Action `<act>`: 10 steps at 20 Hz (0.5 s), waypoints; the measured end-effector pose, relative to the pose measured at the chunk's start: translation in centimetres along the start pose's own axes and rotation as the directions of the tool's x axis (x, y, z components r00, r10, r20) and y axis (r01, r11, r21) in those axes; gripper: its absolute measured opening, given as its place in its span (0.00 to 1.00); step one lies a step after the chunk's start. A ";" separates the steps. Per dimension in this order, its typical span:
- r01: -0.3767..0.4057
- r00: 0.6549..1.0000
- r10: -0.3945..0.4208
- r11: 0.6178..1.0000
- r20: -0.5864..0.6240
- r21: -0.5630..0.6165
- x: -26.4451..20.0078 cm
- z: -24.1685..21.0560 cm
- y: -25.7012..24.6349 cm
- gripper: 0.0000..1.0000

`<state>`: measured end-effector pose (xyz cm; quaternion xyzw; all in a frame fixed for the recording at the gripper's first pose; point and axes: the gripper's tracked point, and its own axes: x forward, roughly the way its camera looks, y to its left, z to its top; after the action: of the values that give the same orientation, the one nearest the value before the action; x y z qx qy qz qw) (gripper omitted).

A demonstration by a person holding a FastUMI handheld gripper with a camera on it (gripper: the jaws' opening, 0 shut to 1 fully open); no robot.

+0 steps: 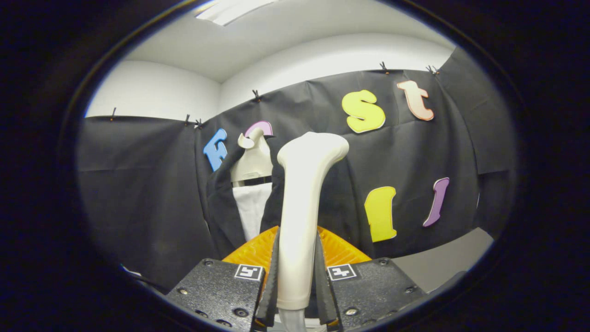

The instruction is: Iron the clothes twice with a garment steamer, once on the left side and once on the right side.

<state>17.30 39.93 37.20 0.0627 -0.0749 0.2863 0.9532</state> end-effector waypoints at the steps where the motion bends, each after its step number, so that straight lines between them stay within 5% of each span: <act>1: -0.009 1.000 0.009 1.000 -0.008 -0.001 0.1 -0.1 0.3 0.38; 10: -0.018 0.995 0.016 1.000 -0.097 -0.022 -0.8 -4.1 0.7 0.38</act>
<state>16.68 40.76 33.05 0.0371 -0.0326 0.2962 0.9538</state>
